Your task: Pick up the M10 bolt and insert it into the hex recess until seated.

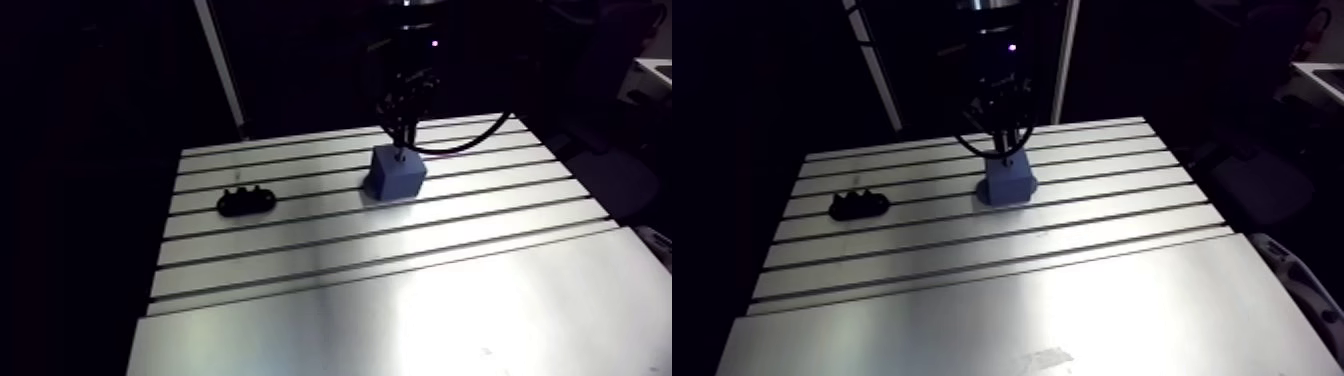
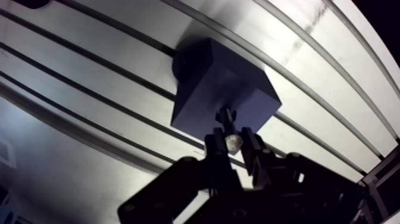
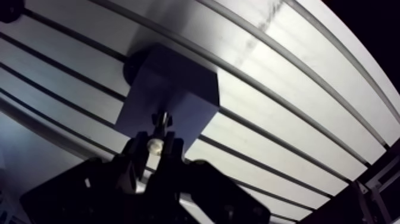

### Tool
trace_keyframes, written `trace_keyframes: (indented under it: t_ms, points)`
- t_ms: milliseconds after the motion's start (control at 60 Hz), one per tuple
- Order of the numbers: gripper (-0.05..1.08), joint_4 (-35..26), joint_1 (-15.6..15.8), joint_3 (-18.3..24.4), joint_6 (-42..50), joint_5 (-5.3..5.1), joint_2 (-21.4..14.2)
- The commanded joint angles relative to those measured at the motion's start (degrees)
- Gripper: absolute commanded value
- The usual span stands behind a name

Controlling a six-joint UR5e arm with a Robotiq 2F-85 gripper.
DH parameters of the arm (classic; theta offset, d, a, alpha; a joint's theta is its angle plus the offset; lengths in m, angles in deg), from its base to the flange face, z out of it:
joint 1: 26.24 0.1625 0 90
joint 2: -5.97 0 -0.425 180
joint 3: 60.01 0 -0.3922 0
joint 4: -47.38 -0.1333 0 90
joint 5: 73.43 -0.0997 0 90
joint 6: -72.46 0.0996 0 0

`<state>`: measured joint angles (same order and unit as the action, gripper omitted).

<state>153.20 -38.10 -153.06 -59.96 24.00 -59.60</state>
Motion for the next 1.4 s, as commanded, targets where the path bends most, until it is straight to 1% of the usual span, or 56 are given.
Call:
trace_keyframes:
  t_ms: [17,650,817,833,850,867,883,900,917,933,950,967,983,1000,1017,1033,1050,1083,1400]
  points:
    - [0.91,0.0,0.1,-0.2,0.0,0.00,0.1]
    - [0.91,0.8,0.1,-0.7,0.0,0.00,0.2]
    - [0.86,0.8,0.1,-0.9,0.0,0.00,0.2]
    - [0.82,0.8,0.1,-1.0,0.0,0.00,0.2]
    - [0.75,0.8,0.1,-1.1,0.0,0.00,0.2]
    - [0.61,0.8,0.1,-1.1,0.0,0.00,0.2]
    - [0.61,0.8,0.1,-1.1,0.0,0.00,0.2]
    - [0.40,0.8,0.1,-1.1,0.0,0.00,0.1]
    - [0.40,0.8,0.1,-1.1,0.0,0.00,0.1]
    - [0.21,0.8,0.1,-1.1,0.0,0.00,0.1]
    - [0.21,0.8,0.1,-1.1,0.0,0.00,0.1]
    - [0.14,0.8,0.1,-1.2,-0.1,0.00,0.1]
    - [0.11,0.8,0.1,-1.3,-0.1,0.00,0.1]
    - [0.11,0.8,0.1,-1.3,-0.1,0.00,0.1]
    - [0.06,0.7,0.1,-1.4,-0.1,0.00,0.1]
    - [0.06,0.7,0.1,-1.4,-0.1,0.00,0.1]
    - [0.02,0.8,0.1,-1.6,-0.1,0.00,0.1]
    - [0.01,0.8,0.1,-1.8,-0.2,0.00,0.0]
    - [0.01,1.9,0.2,-1.8,-0.1,0.00,-0.2]
